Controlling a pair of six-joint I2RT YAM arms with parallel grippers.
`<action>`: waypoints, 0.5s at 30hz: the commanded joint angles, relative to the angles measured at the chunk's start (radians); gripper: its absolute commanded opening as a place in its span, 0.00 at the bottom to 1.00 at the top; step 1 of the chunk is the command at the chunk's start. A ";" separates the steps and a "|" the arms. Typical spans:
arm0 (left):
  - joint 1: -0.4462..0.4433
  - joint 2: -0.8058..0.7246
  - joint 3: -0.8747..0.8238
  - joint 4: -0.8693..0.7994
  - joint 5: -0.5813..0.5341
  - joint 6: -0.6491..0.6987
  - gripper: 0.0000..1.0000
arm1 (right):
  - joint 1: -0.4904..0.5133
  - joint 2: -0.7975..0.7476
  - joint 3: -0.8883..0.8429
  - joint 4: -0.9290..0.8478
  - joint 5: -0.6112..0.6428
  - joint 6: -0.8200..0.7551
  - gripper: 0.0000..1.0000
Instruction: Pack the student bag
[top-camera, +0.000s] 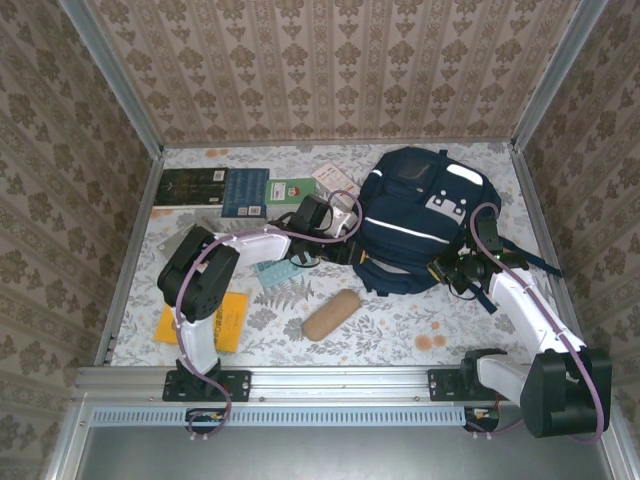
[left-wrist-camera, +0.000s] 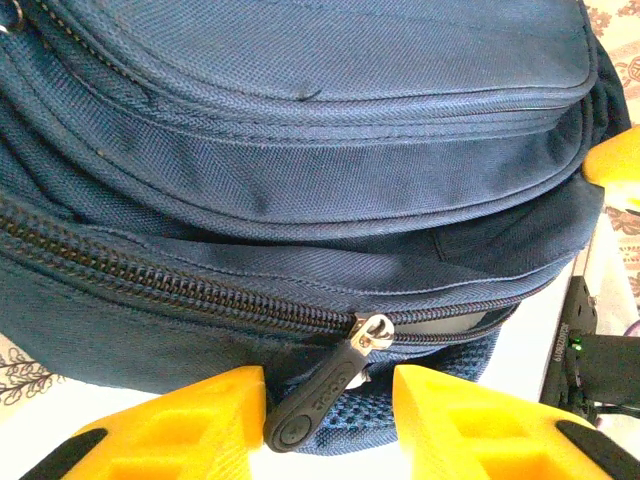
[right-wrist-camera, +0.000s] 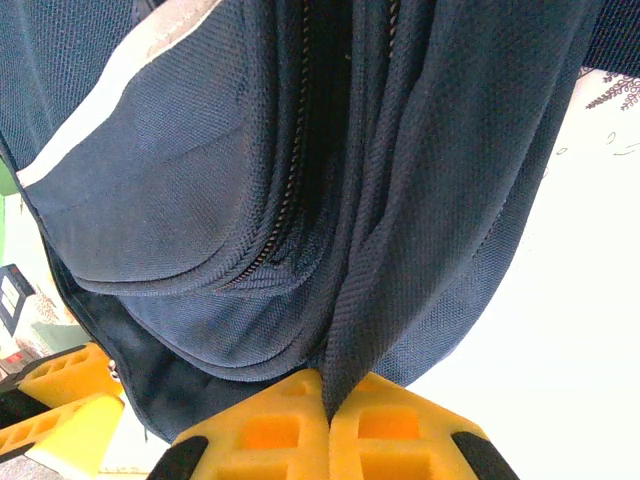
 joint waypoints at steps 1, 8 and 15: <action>-0.014 -0.022 -0.010 0.015 0.062 0.007 0.41 | -0.005 -0.003 -0.001 0.051 -0.016 -0.004 0.00; -0.015 0.001 0.008 0.003 0.077 0.016 0.41 | -0.005 -0.004 0.002 0.045 -0.018 -0.004 0.00; -0.017 0.017 0.003 0.019 0.144 0.005 0.44 | -0.006 -0.007 0.002 0.044 -0.019 -0.002 0.00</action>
